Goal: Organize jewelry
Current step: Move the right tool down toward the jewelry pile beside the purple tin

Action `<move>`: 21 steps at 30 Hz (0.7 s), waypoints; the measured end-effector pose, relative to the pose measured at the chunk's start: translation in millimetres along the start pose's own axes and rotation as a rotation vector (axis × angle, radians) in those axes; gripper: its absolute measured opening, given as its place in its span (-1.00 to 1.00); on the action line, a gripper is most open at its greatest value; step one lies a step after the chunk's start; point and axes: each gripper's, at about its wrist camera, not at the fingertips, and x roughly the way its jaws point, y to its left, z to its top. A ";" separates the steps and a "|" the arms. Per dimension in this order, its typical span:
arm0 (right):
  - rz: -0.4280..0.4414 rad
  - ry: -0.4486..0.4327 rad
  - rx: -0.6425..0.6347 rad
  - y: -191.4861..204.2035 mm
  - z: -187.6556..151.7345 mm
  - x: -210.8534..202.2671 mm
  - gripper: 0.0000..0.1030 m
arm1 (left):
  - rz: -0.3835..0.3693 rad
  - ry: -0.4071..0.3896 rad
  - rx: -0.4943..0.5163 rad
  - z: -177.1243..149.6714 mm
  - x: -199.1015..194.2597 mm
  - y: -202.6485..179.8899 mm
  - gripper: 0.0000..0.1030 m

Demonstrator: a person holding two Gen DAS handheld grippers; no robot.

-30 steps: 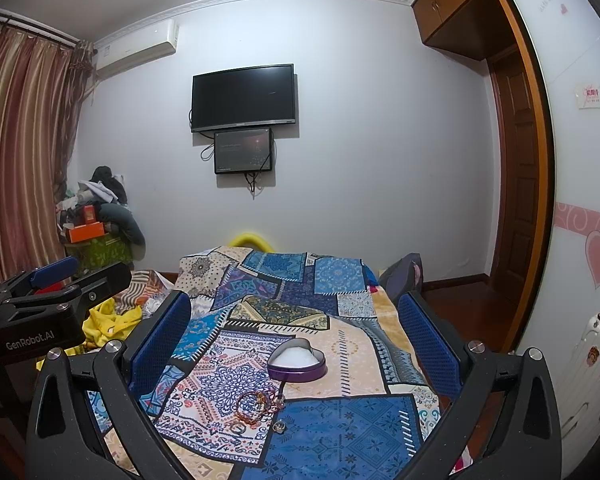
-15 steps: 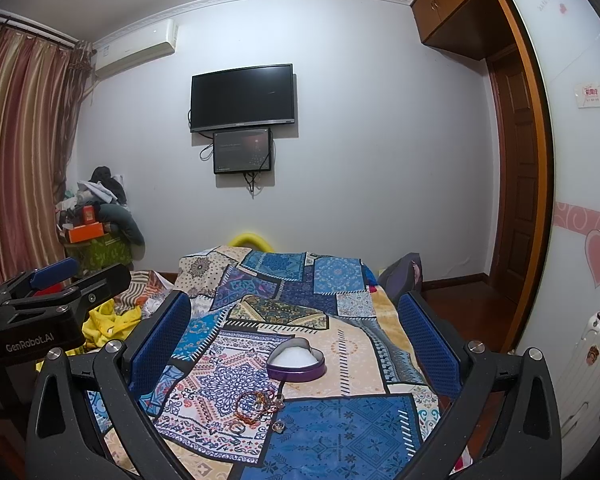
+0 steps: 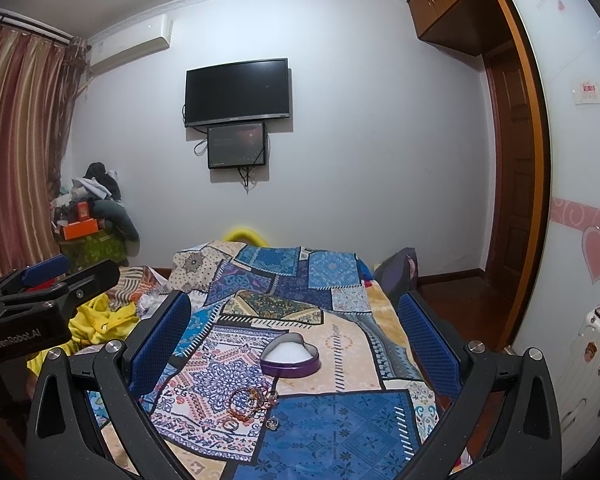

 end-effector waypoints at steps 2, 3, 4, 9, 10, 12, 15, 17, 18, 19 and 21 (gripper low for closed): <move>-0.001 0.008 -0.002 -1.4 -0.7 1.5 1.00 | -0.004 0.014 0.000 -1.6 5.1 1.0 1.00; -0.003 0.012 -0.004 -1.6 -1.2 2.6 1.00 | -0.005 0.020 0.000 -1.9 6.8 0.9 1.00; -0.007 0.023 -0.010 -2.0 -3.2 5.5 1.00 | -0.004 0.028 0.000 -3.1 9.2 1.6 1.00; -0.023 0.061 -0.020 -6.0 -9.9 14.9 1.00 | 0.003 0.076 0.004 -9.1 24.5 4.6 1.00; -0.025 0.076 -0.020 -7.3 -11.8 18.9 1.00 | 0.007 0.090 0.004 -11.3 28.7 6.0 1.00; -0.024 0.117 -0.020 -9.5 -18.1 29.2 1.00 | 0.016 0.112 0.003 -15.3 35.8 8.4 1.00; -0.024 0.171 -0.023 -12.4 -26.7 40.6 1.00 | 0.032 0.157 -0.002 -23.3 49.3 13.0 1.00; -0.023 0.204 -0.025 -13.9 -32.3 46.6 1.00 | 0.030 0.192 0.002 -29.9 58.7 16.4 1.00; -0.020 0.228 -0.026 -15.0 -37.1 52.1 1.00 | 0.031 0.206 0.005 -32.5 62.5 17.2 1.00; -0.015 0.248 -0.028 -16.1 -40.4 55.2 1.00 | 0.034 0.226 0.007 -36.4 67.8 19.7 1.00; -0.004 0.283 -0.031 -17.9 -45.4 60.9 1.00 | 0.028 0.265 0.007 -43.8 77.0 24.1 1.00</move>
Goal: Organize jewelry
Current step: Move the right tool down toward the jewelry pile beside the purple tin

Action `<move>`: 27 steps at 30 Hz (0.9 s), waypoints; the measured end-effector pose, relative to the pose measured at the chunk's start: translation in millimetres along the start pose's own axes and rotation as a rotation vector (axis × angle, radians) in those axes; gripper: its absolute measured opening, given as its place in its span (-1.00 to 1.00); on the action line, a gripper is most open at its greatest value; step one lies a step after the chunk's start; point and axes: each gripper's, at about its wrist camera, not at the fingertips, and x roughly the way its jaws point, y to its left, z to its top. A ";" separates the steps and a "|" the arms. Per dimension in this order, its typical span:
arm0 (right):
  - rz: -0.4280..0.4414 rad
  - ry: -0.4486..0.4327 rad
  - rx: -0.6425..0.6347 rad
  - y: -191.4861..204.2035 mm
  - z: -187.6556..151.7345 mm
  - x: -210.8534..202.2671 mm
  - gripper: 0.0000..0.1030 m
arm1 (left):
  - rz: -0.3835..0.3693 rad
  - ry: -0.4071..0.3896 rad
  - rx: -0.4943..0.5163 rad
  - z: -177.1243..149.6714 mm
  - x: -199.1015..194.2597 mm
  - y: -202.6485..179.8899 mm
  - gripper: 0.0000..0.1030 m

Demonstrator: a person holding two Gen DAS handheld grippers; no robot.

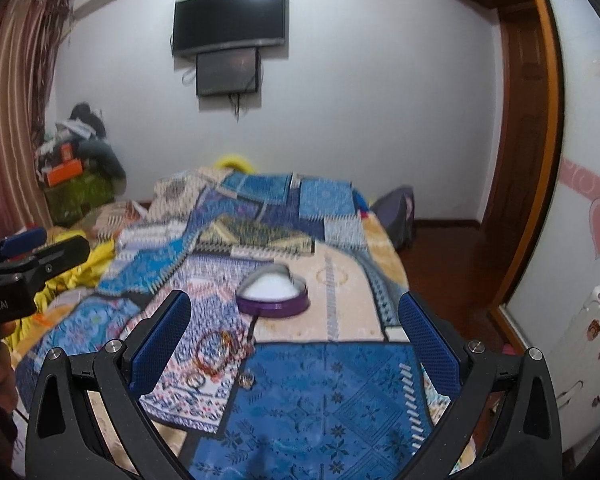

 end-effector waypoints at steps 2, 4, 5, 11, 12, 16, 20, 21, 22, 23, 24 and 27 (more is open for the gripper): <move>0.013 0.044 -0.005 -0.1 -4.5 10.9 1.00 | -0.017 0.049 0.002 -5.7 12.8 3.9 1.00; 0.005 0.089 -0.006 -1.9 -11.8 24.0 1.00 | -0.025 0.089 0.006 -11.5 23.3 6.3 0.99; 0.002 0.109 -0.006 -3.4 -15.0 30.3 1.00 | -0.027 0.111 0.010 -14.3 27.9 7.6 0.97; 0.015 0.229 -0.012 -7.1 -38.2 60.3 0.97 | -0.081 0.240 0.009 -34.0 57.9 11.2 0.70; 0.032 0.246 -0.017 -6.8 -42.3 62.8 0.92 | -0.093 0.260 0.008 -36.7 61.3 11.3 0.67; 0.103 0.295 -0.014 -3.2 -50.5 73.0 0.64 | -0.128 0.321 0.023 -49.1 73.7 4.9 0.43; 0.169 0.344 -0.010 0.4 -56.5 83.7 0.28 | -0.182 0.371 0.025 -57.8 80.5 -1.5 0.19; 0.182 0.356 -0.014 1.2 -58.4 85.4 0.17 | -0.192 0.382 0.025 -59.7 81.8 -2.8 0.15; 0.191 0.360 -0.020 3.6 -59.5 88.3 0.08 | -0.204 0.395 0.024 -61.6 83.4 -4.3 0.08; 0.199 0.361 -0.027 4.7 -60.4 88.4 0.05 | -0.215 0.407 0.022 -63.2 85.0 -5.8 0.03; 0.202 0.361 -0.033 7.2 -60.0 89.7 0.01 | -0.225 0.418 0.020 -64.4 87.2 -6.8 0.01; 0.226 0.363 -0.070 14.7 -61.3 91.0 -0.16 | -0.254 0.452 0.018 -68.6 92.2 -10.6 -0.08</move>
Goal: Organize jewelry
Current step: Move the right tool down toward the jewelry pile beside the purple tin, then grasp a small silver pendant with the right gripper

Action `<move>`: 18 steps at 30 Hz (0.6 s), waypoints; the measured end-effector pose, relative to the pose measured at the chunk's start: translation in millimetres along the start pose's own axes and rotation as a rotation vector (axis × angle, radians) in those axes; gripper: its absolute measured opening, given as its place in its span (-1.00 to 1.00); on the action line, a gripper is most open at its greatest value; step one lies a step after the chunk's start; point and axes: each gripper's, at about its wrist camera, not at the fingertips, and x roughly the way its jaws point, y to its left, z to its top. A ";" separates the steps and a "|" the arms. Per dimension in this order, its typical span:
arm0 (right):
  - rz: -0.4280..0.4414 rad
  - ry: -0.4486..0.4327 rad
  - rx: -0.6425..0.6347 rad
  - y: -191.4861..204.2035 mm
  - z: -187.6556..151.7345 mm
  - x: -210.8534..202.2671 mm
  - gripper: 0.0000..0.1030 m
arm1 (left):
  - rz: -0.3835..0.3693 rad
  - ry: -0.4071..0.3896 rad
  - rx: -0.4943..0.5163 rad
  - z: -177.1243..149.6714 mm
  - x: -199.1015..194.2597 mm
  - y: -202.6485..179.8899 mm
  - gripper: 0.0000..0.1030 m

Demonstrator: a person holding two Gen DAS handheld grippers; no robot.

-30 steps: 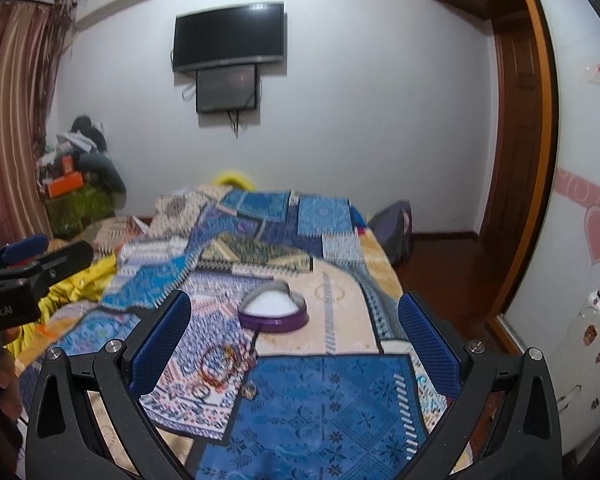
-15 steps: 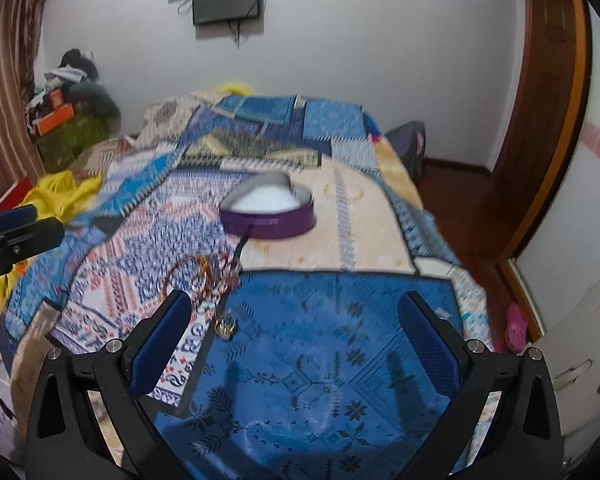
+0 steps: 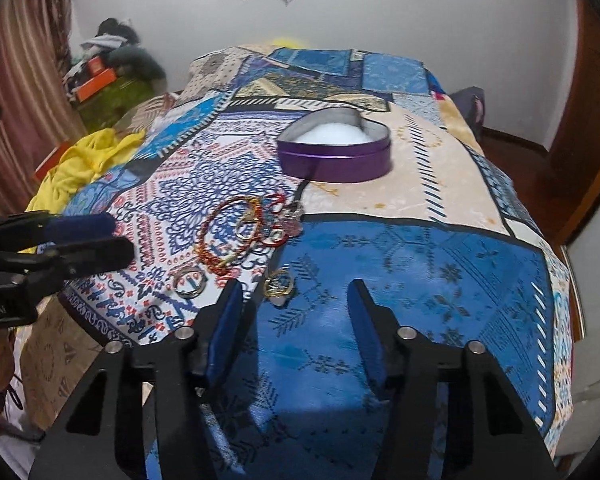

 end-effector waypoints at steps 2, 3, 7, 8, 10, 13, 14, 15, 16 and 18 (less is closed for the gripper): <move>-0.005 0.007 -0.020 2.8 -0.2 4.1 -0.29 | -0.014 0.017 0.002 -1.2 4.5 -2.8 -0.10; -0.009 0.007 -0.030 4.4 -0.6 5.8 -0.33 | -0.021 0.022 0.004 -1.8 5.9 -3.6 -0.10; -0.005 0.007 -0.043 4.9 1.3 9.1 -0.55 | -0.041 0.044 0.012 -2.4 11.7 -8.4 -0.10; -0.002 0.006 -0.045 4.6 1.4 10.1 -0.60 | -0.043 0.048 0.015 -3.0 13.3 -9.8 -0.10; -0.001 0.003 -0.049 4.2 1.2 11.0 -0.73 | -0.047 0.057 0.020 -3.6 16.2 -11.9 -0.13; 0.005 -0.012 -0.043 2.8 0.5 10.6 -0.81 | -0.052 0.074 0.025 -3.0 23.0 -13.7 -0.23; 0.010 -0.016 -0.035 1.3 0.0 10.3 -0.82 | -0.056 0.080 0.026 -2.6 25.1 -14.6 -0.26; 0.014 -0.020 -0.026 0.3 -0.7 9.5 -0.83 | -0.057 0.083 0.031 -2.3 26.8 -14.6 -0.27; 0.016 -0.023 -0.018 -0.4 -1.0 7.9 -0.83 | -0.055 0.085 0.038 -1.5 28.3 -16.4 -0.28; 0.015 -0.034 -0.006 -2.8 -0.9 4.9 -0.84 | -0.053 0.086 0.054 -0.3 31.6 -20.3 -0.29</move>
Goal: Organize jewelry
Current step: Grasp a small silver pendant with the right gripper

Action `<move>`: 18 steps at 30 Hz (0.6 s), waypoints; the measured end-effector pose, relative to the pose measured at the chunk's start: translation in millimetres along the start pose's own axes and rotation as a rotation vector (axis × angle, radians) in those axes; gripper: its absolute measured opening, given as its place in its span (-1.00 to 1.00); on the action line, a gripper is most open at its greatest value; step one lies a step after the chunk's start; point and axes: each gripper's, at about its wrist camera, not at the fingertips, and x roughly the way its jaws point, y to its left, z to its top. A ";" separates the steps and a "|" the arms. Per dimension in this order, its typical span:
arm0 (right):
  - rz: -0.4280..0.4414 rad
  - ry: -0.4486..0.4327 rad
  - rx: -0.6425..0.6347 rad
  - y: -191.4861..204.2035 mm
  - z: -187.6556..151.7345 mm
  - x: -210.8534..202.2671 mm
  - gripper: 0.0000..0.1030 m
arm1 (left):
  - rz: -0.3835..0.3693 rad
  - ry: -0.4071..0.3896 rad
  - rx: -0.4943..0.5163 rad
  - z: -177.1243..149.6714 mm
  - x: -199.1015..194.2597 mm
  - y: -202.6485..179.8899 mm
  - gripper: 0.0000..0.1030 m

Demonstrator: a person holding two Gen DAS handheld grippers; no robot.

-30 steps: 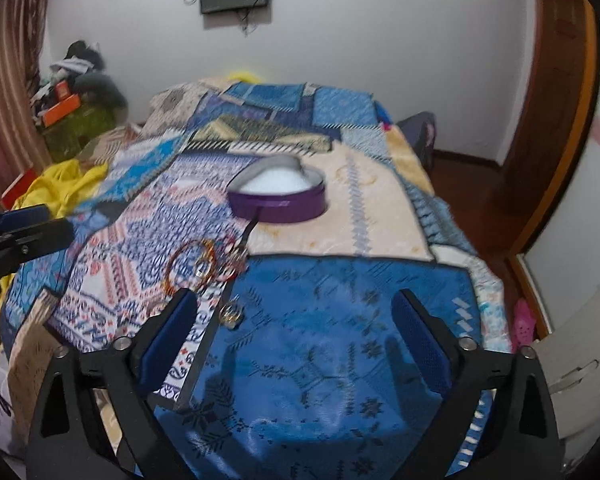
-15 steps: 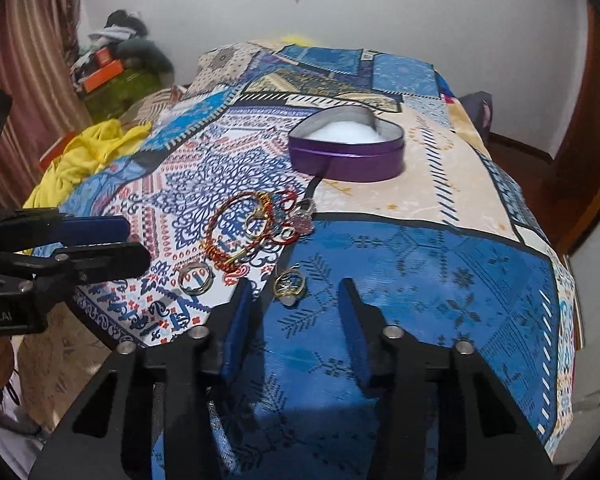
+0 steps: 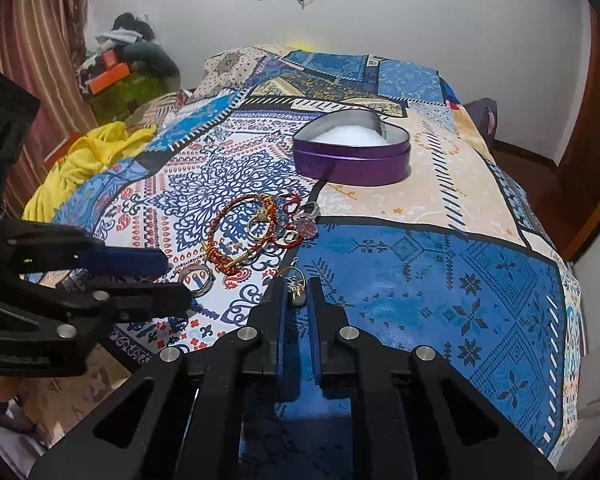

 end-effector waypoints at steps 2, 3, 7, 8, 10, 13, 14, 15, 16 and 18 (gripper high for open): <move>-0.003 -0.013 0.010 -1.3 1.1 -4.1 -0.84 | 0.002 0.003 0.010 1.2 3.3 -3.0 -0.31; -0.003 -0.020 0.015 -2.8 1.9 -6.2 -0.84 | 0.006 0.003 0.015 1.6 4.8 -4.6 -0.32; -0.003 -0.026 0.029 -5.5 3.4 -10.6 -0.84 | 0.038 -0.002 0.029 2.8 8.7 -7.5 -0.52; 0.005 -0.024 0.034 -6.9 3.8 -10.8 -0.84 | 0.041 -0.003 0.028 2.8 8.9 -6.6 -0.60; 0.014 -0.016 0.046 -8.3 4.3 -11.1 -0.83 | 0.033 -0.007 0.021 2.4 8.1 -4.8 -0.60; 0.024 0.001 0.048 -7.5 5.6 -9.2 -0.75 | 0.036 -0.013 0.017 2.4 6.9 -4.1 -0.60; 0.028 0.011 0.043 -6.1 6.3 -6.6 -0.69 | 0.039 -0.016 0.017 2.1 6.1 -4.0 -0.60; 0.028 0.017 0.037 -4.4 6.4 -4.9 -0.55 | 0.041 -0.019 0.016 1.6 5.1 -4.1 -0.60; 0.028 0.019 0.032 -3.5 6.4 -4.4 -0.42 | 0.043 -0.024 0.014 1.2 3.7 -3.8 -0.60; 0.022 0.025 0.014 0.6 6.9 -1.2 -0.36 | 0.046 -0.037 0.011 0.7 -0.3 -2.6 -0.60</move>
